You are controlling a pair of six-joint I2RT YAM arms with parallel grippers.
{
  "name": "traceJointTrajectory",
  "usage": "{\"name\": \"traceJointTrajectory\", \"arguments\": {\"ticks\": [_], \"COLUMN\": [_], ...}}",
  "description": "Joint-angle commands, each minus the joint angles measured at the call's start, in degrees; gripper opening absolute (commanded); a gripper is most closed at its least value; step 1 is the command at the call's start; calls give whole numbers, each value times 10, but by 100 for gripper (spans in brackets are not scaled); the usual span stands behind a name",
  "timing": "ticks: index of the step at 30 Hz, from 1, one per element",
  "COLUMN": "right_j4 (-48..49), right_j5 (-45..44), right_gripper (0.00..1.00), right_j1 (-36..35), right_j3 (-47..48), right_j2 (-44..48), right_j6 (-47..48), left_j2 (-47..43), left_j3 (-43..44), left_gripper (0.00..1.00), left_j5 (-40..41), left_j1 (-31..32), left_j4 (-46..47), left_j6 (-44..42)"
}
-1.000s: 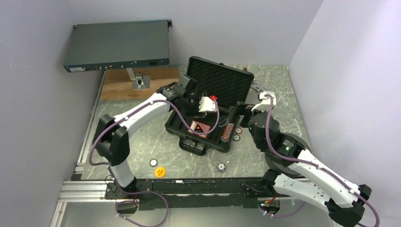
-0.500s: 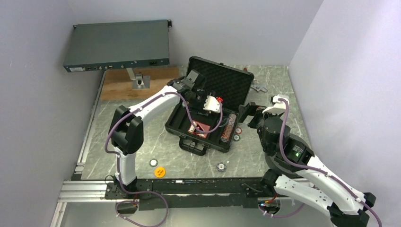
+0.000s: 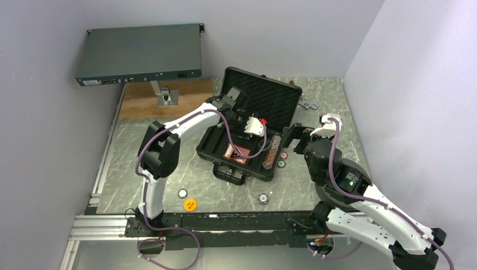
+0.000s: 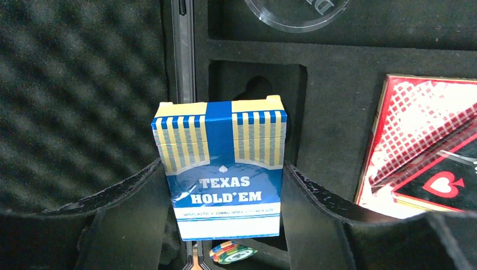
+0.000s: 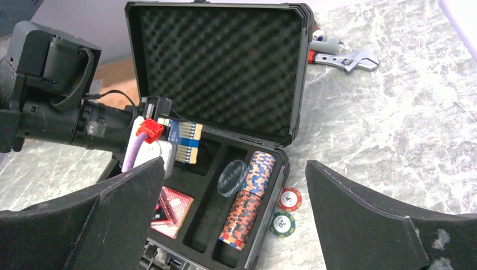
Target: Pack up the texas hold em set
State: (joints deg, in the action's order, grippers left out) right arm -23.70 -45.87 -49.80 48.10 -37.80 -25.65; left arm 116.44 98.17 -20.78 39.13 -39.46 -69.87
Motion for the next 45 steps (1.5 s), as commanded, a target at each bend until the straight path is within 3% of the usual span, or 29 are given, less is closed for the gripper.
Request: {"name": "traceJointTrajectory", "arguments": {"ticks": [1, 9, 25, 45], "right_j4": [9, 16, 17, 10], "right_j5": [5, 11, 17, 32], "right_gripper": [99, 99, 99, 99], "right_j1": [1, 1, 1, 1], "right_j3": [-4, -6, -9, -5], "right_j2": [-3, -11, -15, -14], "right_j6": [-3, -2, -4, -12], "left_j2": [1, 13, 40, 59], "left_j3": [26, 26, 34, 47], "left_gripper": [0, 0, 0, 0], "left_j5": [-31, -29, 9, 40], "left_j1": [2, 11, 20, 51], "left_j4": [40, 65, -10, -36], "left_j6": [-8, -3, -48, 1]}}
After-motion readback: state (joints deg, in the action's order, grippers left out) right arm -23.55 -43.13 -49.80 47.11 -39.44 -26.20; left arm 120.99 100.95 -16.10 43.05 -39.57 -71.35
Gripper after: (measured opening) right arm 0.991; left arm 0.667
